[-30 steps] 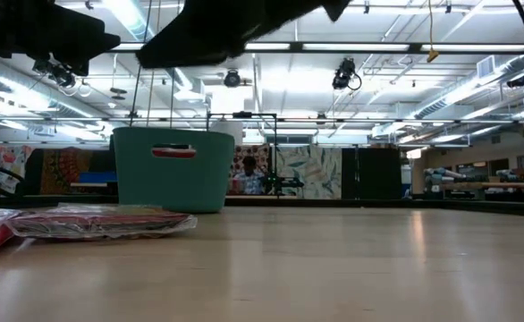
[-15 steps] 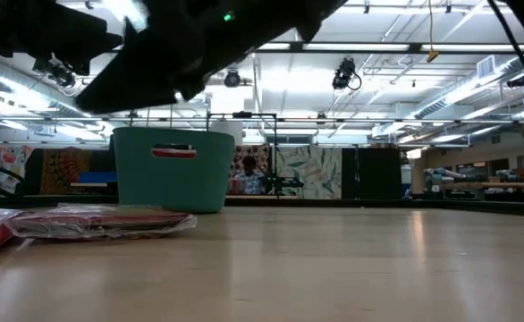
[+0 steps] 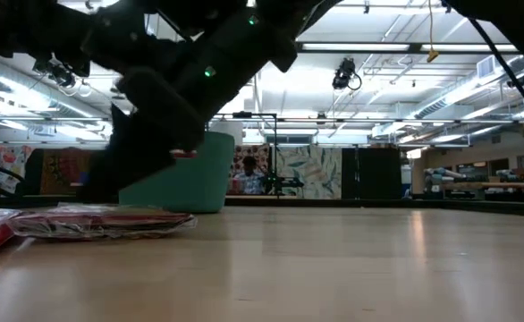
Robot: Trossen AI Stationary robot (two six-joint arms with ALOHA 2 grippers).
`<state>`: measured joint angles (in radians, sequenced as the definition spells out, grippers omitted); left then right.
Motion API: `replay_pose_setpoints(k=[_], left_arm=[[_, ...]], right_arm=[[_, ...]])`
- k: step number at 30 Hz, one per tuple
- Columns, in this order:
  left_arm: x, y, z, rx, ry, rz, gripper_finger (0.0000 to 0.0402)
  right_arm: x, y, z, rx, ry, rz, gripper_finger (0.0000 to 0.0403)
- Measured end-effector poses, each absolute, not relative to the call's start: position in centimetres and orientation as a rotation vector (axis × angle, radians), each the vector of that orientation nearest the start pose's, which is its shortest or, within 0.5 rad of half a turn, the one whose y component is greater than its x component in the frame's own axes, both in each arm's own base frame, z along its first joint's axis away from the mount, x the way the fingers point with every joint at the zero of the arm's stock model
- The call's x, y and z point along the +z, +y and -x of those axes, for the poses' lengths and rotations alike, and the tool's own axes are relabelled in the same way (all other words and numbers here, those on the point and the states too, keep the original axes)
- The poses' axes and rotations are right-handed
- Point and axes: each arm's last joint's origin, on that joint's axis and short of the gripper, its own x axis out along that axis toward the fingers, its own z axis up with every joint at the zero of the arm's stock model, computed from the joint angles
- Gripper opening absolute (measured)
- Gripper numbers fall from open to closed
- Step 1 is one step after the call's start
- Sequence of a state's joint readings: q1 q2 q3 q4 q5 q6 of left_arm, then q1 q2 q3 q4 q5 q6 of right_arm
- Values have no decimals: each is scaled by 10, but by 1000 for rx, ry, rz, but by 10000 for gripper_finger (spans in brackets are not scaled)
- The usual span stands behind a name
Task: Sort popcorn bags into baskets
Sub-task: Put the red popcorn bag into the green bin
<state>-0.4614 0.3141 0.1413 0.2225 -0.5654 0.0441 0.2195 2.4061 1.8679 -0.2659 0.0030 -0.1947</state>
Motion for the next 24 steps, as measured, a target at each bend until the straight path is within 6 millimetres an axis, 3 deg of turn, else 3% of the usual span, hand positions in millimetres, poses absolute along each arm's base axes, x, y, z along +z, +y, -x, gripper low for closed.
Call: replay_pose_setpoints(k=[13, 20, 24], left_arm=[[206, -36, -108, 105, -31, -27, 172], [205, -36, -108, 105, -28, -28, 172], [205, -36, -108, 105, -25, -30, 172]], right_arm=[[138, 105, -478, 189, 1157, 235, 137], [162, 94, -443, -16, 1411, 262, 137], [194, 89, -430, -139, 1399, 278, 137]])
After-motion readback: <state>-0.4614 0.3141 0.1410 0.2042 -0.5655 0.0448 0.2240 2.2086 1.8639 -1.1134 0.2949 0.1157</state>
